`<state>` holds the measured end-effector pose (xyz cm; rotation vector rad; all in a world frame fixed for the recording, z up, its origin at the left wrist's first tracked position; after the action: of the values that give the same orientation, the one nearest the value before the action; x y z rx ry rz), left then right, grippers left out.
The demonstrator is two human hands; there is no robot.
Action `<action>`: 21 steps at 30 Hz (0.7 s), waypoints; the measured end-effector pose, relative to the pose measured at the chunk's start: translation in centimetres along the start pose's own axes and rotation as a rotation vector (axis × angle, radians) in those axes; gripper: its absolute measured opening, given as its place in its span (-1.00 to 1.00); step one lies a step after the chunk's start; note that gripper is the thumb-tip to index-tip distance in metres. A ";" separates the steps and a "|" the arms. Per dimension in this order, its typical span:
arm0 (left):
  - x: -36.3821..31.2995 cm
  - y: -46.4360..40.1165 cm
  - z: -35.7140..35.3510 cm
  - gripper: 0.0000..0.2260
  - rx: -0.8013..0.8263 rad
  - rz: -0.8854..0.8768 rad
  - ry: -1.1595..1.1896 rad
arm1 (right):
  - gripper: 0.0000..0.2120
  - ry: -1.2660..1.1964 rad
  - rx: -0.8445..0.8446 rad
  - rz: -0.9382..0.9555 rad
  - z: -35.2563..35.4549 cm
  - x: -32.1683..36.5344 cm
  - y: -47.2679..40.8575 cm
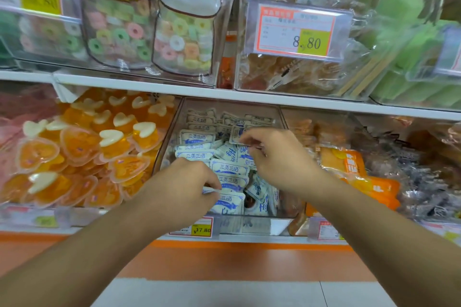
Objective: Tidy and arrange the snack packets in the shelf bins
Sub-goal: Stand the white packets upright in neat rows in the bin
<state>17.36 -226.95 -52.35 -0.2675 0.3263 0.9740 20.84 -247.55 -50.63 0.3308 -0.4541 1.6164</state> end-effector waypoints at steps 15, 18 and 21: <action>1.0 -2.2 -0.3 -0.65 -0.113 -0.082 -0.154 | -0.57 0.455 0.295 0.057 -3.8 1.4 -8.6; 1.4 -2.1 -0.2 -0.74 -0.105 -0.053 -0.084 | -0.84 0.412 0.241 -0.008 -3.3 1.2 -8.9; 1.4 -1.9 0.2 -0.84 -0.126 -0.021 0.004 | -0.85 0.349 0.214 -0.043 -2.9 0.5 -8.8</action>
<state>19.67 -226.82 -52.51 -0.3869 0.2655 0.9754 29.65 -245.26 -52.10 0.2101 -0.0082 1.6429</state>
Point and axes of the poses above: each hand's wrist, its own y-axis away from the middle knuckle, its own z-axis out of the back of the hand, x = y × z, the point moved 2 cm from there along -y, towards the middle knuckle, and after that the axes turned 12 degrees about -z, right-handed, at the moved point
